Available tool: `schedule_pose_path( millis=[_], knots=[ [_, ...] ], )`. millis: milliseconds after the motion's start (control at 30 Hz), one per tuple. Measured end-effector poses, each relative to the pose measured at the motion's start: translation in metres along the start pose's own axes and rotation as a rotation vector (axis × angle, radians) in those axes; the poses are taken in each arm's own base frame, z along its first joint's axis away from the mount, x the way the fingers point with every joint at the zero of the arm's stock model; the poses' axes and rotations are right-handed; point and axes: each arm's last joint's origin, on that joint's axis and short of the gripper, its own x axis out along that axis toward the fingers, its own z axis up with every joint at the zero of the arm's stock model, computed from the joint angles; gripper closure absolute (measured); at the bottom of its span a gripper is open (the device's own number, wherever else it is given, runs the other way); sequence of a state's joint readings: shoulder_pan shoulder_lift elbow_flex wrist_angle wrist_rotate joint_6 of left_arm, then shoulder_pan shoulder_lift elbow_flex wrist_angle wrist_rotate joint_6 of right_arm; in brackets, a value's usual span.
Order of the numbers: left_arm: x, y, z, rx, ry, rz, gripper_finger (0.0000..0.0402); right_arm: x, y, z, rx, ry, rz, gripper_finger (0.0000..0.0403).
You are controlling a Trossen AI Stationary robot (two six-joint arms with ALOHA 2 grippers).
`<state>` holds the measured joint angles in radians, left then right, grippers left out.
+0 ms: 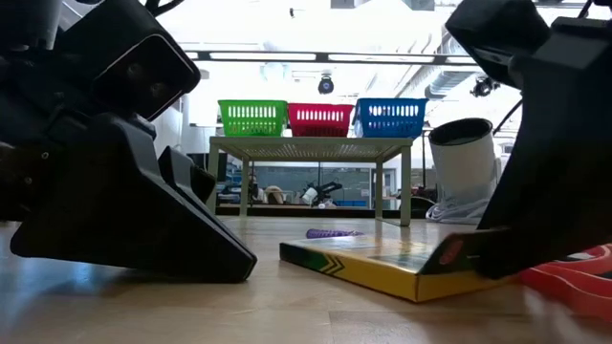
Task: Pick & Place Office Desk Supplies
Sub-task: Put the yellow crayon box into the red bin on the shelf
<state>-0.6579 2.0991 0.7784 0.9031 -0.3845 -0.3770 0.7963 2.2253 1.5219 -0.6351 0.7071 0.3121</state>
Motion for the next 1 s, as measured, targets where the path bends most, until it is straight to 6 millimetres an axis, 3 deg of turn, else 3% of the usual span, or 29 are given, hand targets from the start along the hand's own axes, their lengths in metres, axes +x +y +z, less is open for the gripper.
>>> schedule_pose_path(
  millis=[400, 700, 1000],
  knots=[
    [0.0, -0.003, 0.005, -0.045, -0.054, -0.037, 0.0401, -0.008, 0.007, -0.002, 0.051, -0.019, -0.01, 0.0401],
    [0.002, 0.004, 0.01, -0.09, -0.077, -0.031, 0.0401, -0.035, 0.006, 0.022, 0.065, -0.103, -0.077, 0.0401],
    [0.003, 0.0, 0.018, -0.149, -0.067, -0.259, 0.0398, -0.048, 0.001, 0.03, 0.063, -0.116, -0.13, 0.0401]
  ],
)
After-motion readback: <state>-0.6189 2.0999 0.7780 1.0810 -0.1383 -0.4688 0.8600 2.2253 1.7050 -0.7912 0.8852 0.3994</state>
